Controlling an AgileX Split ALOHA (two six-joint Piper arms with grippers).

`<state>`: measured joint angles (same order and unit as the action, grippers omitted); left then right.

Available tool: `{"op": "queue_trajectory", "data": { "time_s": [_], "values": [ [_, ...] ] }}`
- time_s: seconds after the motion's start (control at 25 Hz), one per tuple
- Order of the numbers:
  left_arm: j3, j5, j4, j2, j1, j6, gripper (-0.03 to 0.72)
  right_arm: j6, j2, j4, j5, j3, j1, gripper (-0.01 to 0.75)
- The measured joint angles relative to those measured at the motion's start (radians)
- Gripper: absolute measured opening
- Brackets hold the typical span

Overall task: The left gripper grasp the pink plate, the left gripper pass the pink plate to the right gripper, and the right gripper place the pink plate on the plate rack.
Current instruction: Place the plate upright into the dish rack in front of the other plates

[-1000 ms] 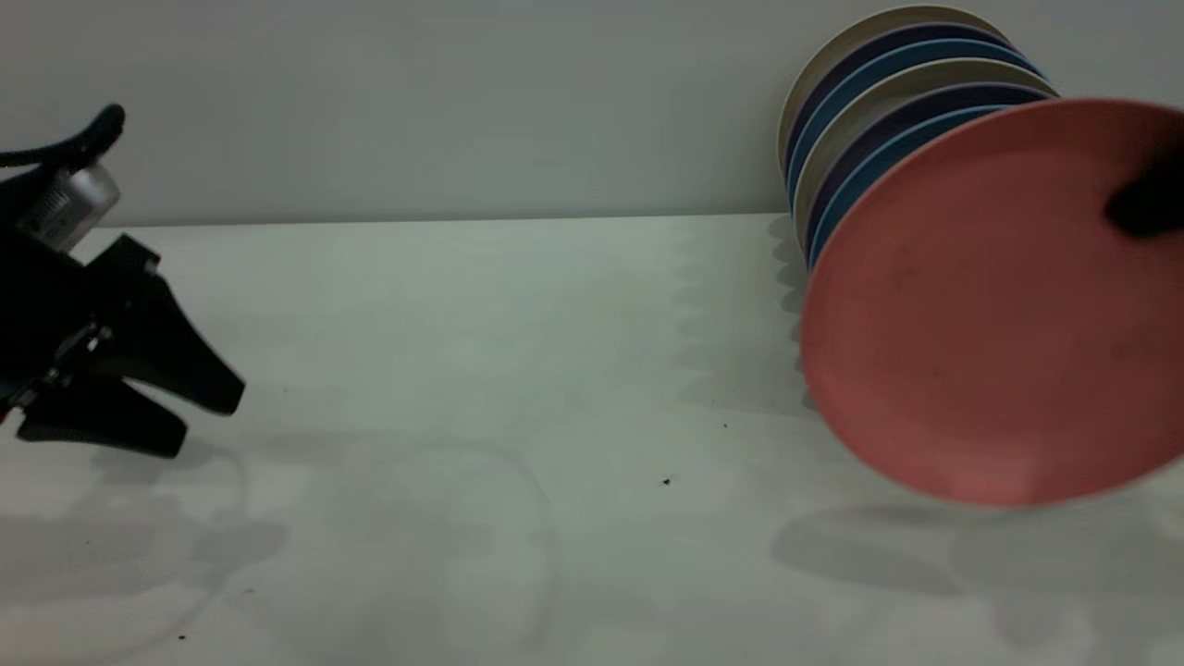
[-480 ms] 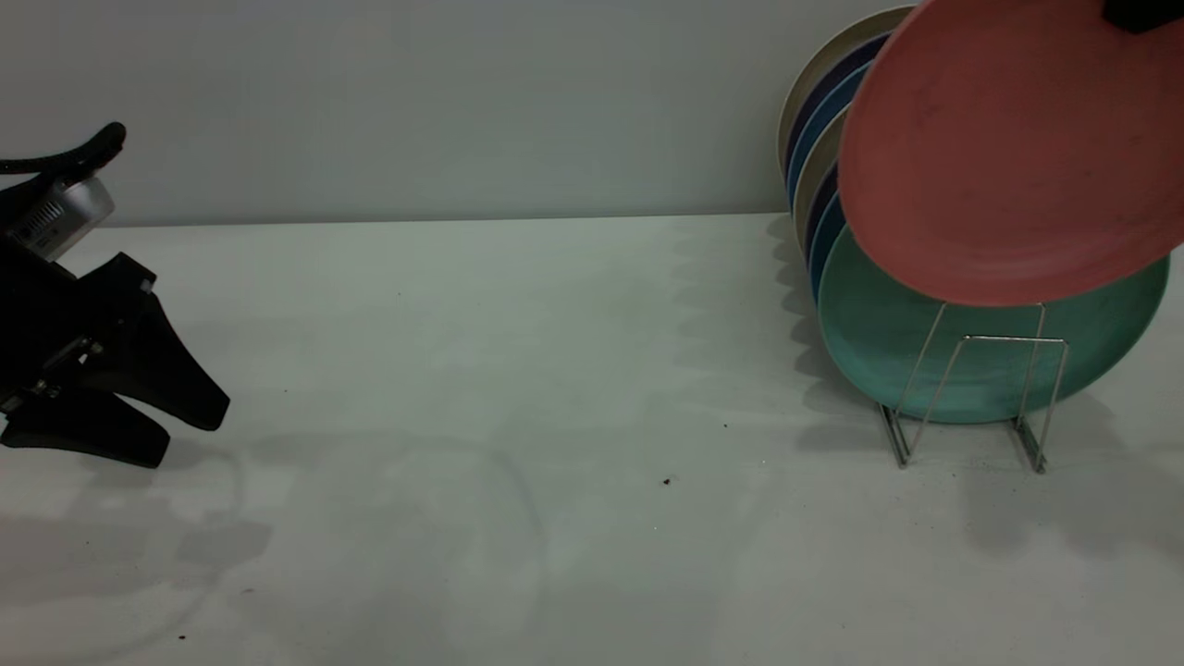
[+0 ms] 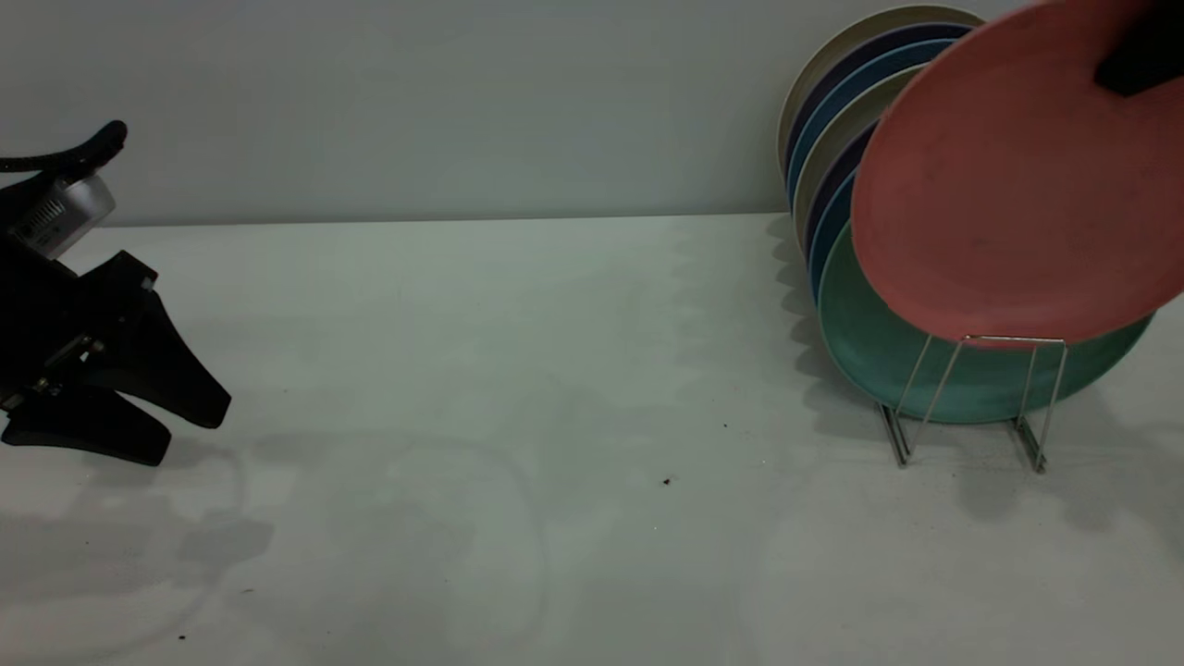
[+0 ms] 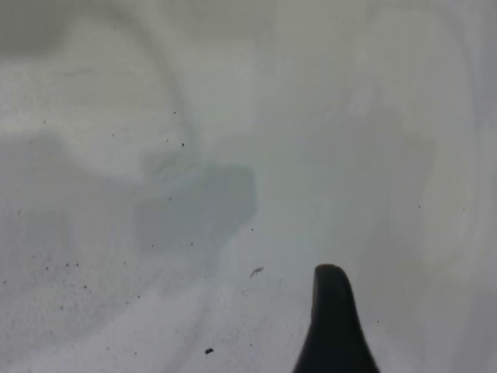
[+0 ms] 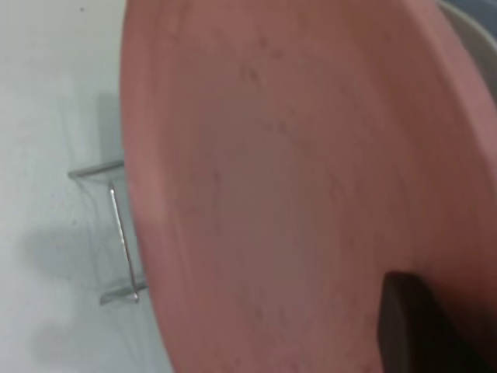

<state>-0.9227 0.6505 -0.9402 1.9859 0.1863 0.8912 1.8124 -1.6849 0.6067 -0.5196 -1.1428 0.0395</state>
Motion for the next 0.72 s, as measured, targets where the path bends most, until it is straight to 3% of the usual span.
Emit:
{"op": "queue_trajectory", "data": {
  "time_s": [0.28, 0.56, 0.72],
  "values": [
    [0.0, 0.001, -0.001, 0.0, 0.0, 0.0, 0.553, 0.0, -0.049, 0.002, 0.029, 0.0, 0.0, 0.126],
    [0.0, 0.004, -0.03, 0.0, 0.0, -0.001, 0.553, -0.033, -0.086, 0.017, 0.051, -0.001, 0.0, 0.407],
    [0.0, 0.004, -0.043, 0.0, 0.0, -0.001, 0.553, -0.097, -0.089, 0.038, 0.005, -0.001, 0.0, 0.472]
  ]
}}
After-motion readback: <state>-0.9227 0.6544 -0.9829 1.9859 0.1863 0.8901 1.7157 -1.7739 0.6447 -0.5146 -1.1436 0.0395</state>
